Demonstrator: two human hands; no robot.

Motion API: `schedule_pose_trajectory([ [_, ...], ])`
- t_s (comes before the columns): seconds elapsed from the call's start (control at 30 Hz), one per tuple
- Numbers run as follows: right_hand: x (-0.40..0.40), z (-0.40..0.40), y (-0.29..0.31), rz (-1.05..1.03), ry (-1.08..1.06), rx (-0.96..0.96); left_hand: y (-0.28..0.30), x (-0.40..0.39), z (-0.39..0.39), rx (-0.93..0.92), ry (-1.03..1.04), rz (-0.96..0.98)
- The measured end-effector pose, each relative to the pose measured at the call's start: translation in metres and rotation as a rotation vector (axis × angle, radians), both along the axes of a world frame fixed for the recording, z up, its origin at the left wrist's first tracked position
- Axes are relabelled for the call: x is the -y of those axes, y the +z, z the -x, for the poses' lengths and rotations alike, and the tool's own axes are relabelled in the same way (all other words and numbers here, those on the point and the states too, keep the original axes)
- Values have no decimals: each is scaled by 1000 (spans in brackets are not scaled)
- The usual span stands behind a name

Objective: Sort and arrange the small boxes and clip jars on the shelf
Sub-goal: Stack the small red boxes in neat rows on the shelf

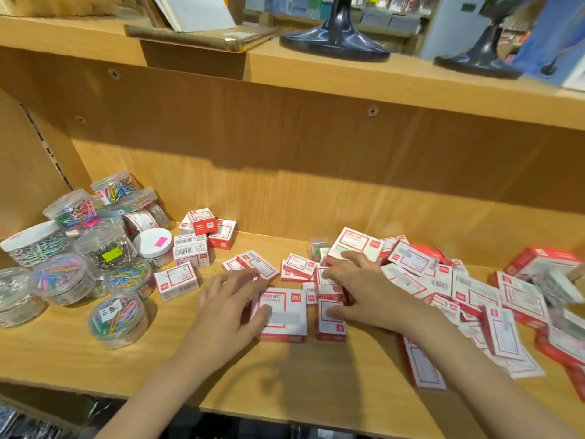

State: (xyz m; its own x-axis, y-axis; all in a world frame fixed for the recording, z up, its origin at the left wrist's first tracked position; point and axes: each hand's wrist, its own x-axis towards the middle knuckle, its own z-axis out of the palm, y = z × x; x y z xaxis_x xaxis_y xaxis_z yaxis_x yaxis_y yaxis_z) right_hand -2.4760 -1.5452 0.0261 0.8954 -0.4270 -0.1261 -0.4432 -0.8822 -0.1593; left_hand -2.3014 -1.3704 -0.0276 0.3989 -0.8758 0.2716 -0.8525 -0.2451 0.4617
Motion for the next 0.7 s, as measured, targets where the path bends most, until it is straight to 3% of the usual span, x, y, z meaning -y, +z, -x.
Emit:
schedule_pose_trajectory([
  [0.1, 3, -11, -6, 106, 13, 110, 4, 12, 9, -16, -42, 42],
  [0.2, 12, -12, -7, 6, 3, 201, 5, 22, 19, -17, -152, 65],
  [0.37, 19, 8, 9, -273, -116, 497, 12, 38, 40, 82, -297, -95],
  [0.5, 18, 29, 14, -279, -93, 478, 11, 55, 54, 208, -320, -246],
  [0.6, 23, 38, 15, -290, -148, 481, 13, 56, 61, 16, -265, -172],
  [0.7, 26, 31, 20, -363, -209, 527, 29, 50, 50, -266, -140, 73],
])
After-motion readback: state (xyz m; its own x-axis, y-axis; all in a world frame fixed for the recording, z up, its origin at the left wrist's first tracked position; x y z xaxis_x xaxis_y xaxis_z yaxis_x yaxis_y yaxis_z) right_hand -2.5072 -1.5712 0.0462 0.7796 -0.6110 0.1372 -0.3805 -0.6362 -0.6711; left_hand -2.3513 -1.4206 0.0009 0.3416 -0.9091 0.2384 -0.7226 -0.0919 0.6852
